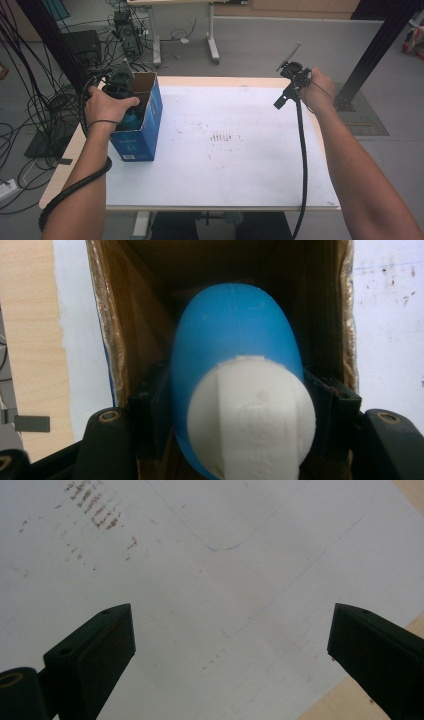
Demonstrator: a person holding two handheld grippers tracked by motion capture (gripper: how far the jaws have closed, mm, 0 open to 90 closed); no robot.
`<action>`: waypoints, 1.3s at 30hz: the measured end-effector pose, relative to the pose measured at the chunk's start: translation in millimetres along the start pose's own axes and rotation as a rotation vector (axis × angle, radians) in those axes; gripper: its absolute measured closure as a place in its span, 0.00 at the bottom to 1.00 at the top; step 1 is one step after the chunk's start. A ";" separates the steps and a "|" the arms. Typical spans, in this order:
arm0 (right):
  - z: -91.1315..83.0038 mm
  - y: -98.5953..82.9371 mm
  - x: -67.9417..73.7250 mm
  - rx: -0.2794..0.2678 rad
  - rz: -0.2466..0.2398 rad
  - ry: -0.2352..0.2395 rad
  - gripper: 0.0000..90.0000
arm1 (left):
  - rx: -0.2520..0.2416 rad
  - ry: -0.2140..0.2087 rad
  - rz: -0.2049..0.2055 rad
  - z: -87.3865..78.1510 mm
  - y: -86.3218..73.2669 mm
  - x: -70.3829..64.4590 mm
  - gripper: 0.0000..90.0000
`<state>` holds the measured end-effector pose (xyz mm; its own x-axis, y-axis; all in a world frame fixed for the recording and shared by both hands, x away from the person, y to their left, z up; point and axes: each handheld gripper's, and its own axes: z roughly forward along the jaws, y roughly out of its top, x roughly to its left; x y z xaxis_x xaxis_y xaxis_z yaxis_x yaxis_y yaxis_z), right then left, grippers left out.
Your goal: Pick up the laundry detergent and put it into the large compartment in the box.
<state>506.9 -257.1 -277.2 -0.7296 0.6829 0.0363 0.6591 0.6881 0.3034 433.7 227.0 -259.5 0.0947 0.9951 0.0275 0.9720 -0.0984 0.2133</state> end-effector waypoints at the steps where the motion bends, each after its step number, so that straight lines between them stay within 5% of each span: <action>1: 0.2 -0.1 -0.2 0.002 -0.002 0.000 0.05 | -0.001 -0.001 0.000 0.8 -0.4 0.2 0.42; 39: 0.4 0.8 0.4 0.009 -0.002 -0.010 0.05 | 0.000 -0.004 -0.006 1.6 -0.3 0.5 0.42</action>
<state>507.2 -256.3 -277.3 -0.7292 0.6838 0.0265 0.6593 0.6917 0.2947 433.9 227.6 -261.1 0.0897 0.9957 0.0219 0.9725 -0.0923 0.2137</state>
